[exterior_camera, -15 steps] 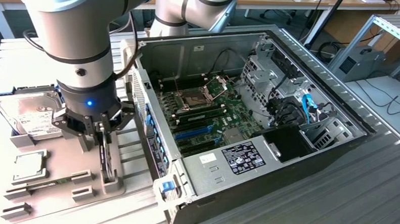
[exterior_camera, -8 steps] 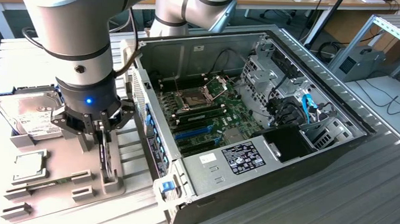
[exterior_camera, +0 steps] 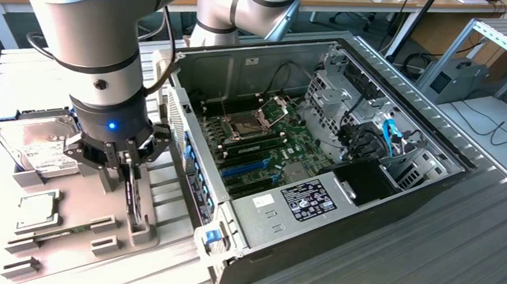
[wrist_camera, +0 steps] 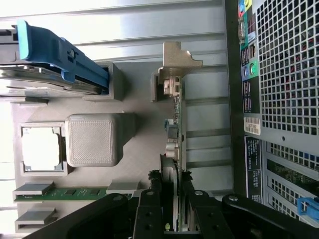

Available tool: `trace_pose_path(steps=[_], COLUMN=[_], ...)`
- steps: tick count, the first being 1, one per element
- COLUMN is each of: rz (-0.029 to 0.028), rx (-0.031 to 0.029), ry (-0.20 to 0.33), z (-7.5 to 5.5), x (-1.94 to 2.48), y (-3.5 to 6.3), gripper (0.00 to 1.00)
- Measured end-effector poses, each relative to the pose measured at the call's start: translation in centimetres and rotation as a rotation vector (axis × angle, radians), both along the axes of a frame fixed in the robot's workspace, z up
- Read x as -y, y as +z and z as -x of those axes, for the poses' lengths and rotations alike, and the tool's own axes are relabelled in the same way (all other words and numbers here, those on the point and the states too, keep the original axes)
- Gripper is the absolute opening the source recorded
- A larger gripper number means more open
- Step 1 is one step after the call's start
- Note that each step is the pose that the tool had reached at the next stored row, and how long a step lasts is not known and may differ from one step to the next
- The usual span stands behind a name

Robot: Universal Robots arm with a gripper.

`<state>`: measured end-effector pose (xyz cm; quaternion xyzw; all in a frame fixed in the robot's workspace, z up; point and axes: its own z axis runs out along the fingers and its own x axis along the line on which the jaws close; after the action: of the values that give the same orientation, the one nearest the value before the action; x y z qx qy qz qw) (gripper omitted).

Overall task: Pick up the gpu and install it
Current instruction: 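Pick up the gpu and move the gpu toward the slot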

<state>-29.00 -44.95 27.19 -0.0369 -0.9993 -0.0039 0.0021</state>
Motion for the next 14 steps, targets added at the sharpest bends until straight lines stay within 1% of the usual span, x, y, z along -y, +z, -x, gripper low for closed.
trace_pose_path(steps=[14], rz=[-0.0001], rx=[0.0], ry=[0.0], z=[0.0], x=[0.0], y=[0.69], gripper=[0.26])
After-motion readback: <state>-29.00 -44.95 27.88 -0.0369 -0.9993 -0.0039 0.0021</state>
